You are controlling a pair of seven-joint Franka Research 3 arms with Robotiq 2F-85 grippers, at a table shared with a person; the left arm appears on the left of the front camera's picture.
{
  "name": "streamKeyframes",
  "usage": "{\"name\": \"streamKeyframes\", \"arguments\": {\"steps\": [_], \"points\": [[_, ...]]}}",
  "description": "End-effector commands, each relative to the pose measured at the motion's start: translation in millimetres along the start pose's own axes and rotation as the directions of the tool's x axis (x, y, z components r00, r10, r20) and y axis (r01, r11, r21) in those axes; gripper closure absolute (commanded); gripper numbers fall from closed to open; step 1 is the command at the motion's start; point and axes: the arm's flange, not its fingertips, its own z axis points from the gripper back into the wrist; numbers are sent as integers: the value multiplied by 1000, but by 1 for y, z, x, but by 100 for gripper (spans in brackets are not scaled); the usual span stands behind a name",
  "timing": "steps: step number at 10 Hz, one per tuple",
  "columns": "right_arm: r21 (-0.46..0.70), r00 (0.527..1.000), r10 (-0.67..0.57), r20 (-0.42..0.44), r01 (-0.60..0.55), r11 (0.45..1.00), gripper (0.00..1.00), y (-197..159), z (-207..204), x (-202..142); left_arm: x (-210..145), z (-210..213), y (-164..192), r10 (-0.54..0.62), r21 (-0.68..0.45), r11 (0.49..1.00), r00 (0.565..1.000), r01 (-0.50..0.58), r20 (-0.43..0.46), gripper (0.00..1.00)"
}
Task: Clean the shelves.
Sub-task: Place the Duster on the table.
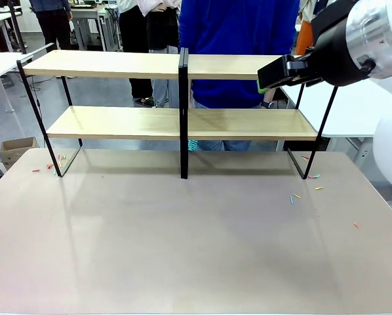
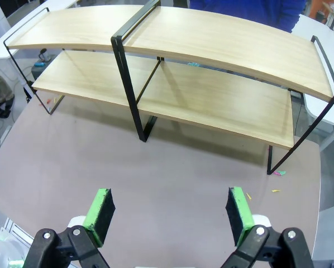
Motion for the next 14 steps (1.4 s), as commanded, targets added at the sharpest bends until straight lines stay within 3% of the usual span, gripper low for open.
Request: {"name": "streamKeyframes", "arguments": {"steps": [1,2,3,4,5,6,8,10,11,12,13,14], "points": [[5,1000,-4,0,4,1000,0,0,-1,0,3,2,-1,-23,-21,999,1000,24,19,87],[0,1000,0,0,0,1000,0,0,0,0,0,0,0,0,0,1000,1000,0,0,87],[91,994,15,-109,-5,996,0,-14,30,-10,18,-42,5,-173,-219,966,974,139,-145,87],[107,955,-80,-287,115,988,0,-56,46,-31,28,-86,17,-264,-294,935,944,199,-198,87],[177,908,-200,-369,280,944,0,-100,61,-54,27,-116,23,-323,-380,897,921,225,-219,87],[253,845,-343,-409,467,848,0,-147,76,-79,23,-143,28,-378,-426,865,904,266,-202,87],[355,710,-549,-440,699,620,0,-228,90,-149,-5,-209,39,-488,-494,808,836,322,-253,87],[350,520,-687,-508,853,387,0,-258,50,-240,-53,-265,51,-569,-541,766,759,348,-318,87],[317,454,-715,-532,890,328,0,-253,26,-273,-79,-286,47,-588,-545,756,740,362,-325,87],[110,526,-692,-494,827,551,0,-221,6,-277,-75,-283,43,-497,-463,840,744,283,-446,87],[360,546,-657,-520,837,411,0,-323,118,-138,-60,-276,56,-553,-566,763,770,313,-319,87],[360,546,-657,-520,837,411,0,-323,118,-138,-60,-276,56,-553,-566,763,770,313,-319,87]]}}
